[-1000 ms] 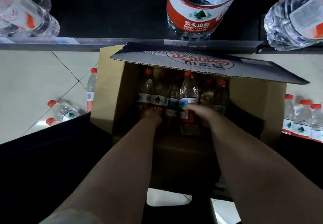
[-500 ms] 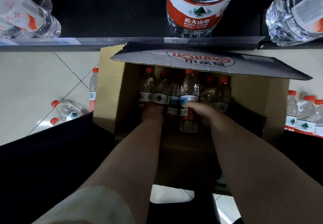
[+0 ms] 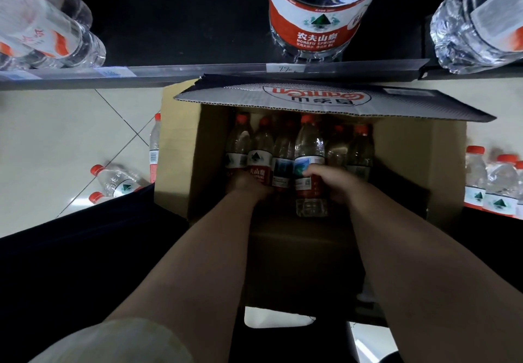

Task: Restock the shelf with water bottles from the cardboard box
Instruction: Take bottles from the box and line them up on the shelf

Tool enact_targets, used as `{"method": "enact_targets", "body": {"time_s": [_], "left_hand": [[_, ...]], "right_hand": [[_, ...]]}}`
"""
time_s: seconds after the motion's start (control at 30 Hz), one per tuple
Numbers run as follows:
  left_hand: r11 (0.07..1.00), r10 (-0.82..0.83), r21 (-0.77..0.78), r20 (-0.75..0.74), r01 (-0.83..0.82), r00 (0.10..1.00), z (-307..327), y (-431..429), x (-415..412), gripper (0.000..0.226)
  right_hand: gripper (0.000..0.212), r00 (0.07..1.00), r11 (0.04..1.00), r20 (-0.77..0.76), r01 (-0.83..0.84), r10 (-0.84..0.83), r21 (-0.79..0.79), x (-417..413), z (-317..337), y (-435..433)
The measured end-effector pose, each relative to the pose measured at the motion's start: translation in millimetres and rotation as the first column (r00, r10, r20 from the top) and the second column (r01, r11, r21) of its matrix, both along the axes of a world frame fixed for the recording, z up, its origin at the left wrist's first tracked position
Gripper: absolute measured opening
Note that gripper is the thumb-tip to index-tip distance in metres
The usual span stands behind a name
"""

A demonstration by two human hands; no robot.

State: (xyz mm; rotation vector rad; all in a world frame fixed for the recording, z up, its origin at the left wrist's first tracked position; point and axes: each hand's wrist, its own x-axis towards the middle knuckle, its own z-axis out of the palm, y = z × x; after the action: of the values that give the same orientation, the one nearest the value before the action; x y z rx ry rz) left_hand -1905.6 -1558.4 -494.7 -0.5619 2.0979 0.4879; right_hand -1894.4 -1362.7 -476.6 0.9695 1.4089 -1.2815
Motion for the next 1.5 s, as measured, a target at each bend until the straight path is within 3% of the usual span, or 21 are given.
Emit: {"method": "enact_targets", "body": {"time_s": [0.07, 0.17, 0.27, 0.37, 0.47, 0.6, 0.7, 0.77, 0.8, 0.9, 1.03, 1.13, 1.2, 1.3, 1.4, 1.5], "left_hand": [[0.988, 0.122, 0.082, 0.133, -0.133, 0.984, 8, -1, -11, 0.073], [0.884, 0.296, 0.258, 0.341, -0.391, 0.892, 18, -2, -26, 0.037], [0.809, 0.381, 0.306, 0.377, -0.502, 0.844, 31, -2, -30, 0.005], [0.790, 0.404, 0.340, 0.337, -0.510, 0.851, 44, 0, -29, 0.014], [0.715, 0.502, 0.333, 0.367, -0.615, 0.783, 60, 2, -22, 0.022], [0.650, 0.657, 0.360, 0.175, -0.669, 0.733, 72, -2, -10, 0.079], [0.603, 0.673, 0.422, 0.187, -0.677, 0.716, 67, -10, 0, 0.073], [0.599, 0.697, 0.413, 0.152, -0.686, 0.700, 73, -14, 4, 0.088], [0.585, 0.705, 0.438, 0.141, -0.683, 0.695, 84, -14, 5, 0.085], [0.578, 0.665, 0.497, 0.172, -0.647, 0.727, 166, -5, 26, 0.042], [0.527, 0.645, 0.546, 0.243, -0.652, 0.725, 210, -1, 43, 0.044], [0.493, 0.640, 0.605, 0.234, -0.625, 0.732, 236, -1, 49, 0.044], [0.456, 0.657, 0.631, 0.236, -0.627, 0.716, 255, -2, 53, 0.049], [0.393, 0.674, 0.699, 0.223, -0.598, 0.704, 280, -1, 49, 0.058], [0.332, 0.680, 0.803, 0.161, -0.495, 0.716, 314, 3, 44, 0.037], [0.255, 0.684, 0.873, 0.140, -0.415, 0.716, 343, 6, 33, 0.036]], "right_hand": [[0.015, 0.999, 0.997, -0.019, 0.048, -0.049, -0.058, 0, 7, 1], [0.009, 0.979, 0.967, 0.021, 0.202, -0.201, -0.155, 4, 13, 4], [0.016, 0.960, 0.938, 0.003, 0.274, -0.280, -0.214, 8, 16, 2], [0.020, 0.942, 0.916, -0.023, 0.321, -0.336, -0.241, 7, 26, -2], [0.036, 0.917, 0.894, -0.058, 0.369, -0.395, -0.256, 9, 44, -5], [0.034, 0.855, 0.850, -0.112, 0.474, -0.507, -0.230, 18, 76, -5], [0.044, 0.826, 0.835, -0.168, 0.493, -0.538, -0.245, 31, 100, -4], [0.041, 0.819, 0.830, -0.187, 0.487, -0.542, -0.272, 41, 120, -6], [0.041, 0.819, 0.830, -0.197, 0.477, -0.540, -0.291, 46, 128, -7], [0.058, 0.812, 0.818, -0.220, 0.446, -0.541, -0.364, 60, 153, -16], [0.050, 0.762, 0.775, -0.250, 0.468, -0.597, -0.425, 71, 188, -31], [0.057, 0.710, 0.743, -0.287, 0.487, -0.643, -0.459, 72, 217, -32], [0.058, 0.701, 0.754, -0.332, 0.454, -0.631, -0.474, 68, 237, -28], [0.044, 0.694, 0.796, -0.427, 0.373, -0.580, -0.476, 66, 278, -24], [0.061, 0.622, 0.812, -0.535, 0.332, -0.571, -0.481, 62, 307, -19], [0.049, 0.536, 0.769, -0.559, 0.347, -0.633, -0.537, 55, 337, -16]]}}
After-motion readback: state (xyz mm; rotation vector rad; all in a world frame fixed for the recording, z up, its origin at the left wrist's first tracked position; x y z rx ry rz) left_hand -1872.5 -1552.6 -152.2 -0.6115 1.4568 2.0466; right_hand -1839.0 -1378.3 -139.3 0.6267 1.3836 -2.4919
